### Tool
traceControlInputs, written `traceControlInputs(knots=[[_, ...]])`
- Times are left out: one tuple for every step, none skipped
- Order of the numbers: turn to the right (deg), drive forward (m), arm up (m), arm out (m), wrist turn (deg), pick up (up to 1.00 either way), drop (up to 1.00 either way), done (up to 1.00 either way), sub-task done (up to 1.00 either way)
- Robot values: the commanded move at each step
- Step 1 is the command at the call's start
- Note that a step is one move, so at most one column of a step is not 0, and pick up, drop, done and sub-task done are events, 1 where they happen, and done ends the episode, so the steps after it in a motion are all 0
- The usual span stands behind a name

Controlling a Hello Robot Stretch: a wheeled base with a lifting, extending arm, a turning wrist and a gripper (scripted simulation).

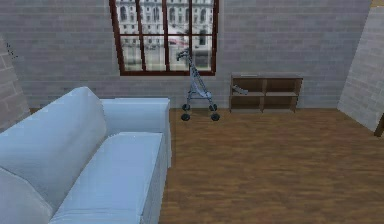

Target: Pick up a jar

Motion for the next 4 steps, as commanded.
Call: traceControlInputs(knots=[[0.0,0.0,0.38,0.0,0.0,0.0,0.0,0.0,0.0],[0.0,0.0,0.0,0.38,0.0,0.0,0.0,0.0,0.0],[0.0,0.0,0.0,0.0,45.0,0.0,0.0,0.0,0.0],[0.0,0.0,0.0,0.02,0.0,0.0,0.0,0.0,0.0]])
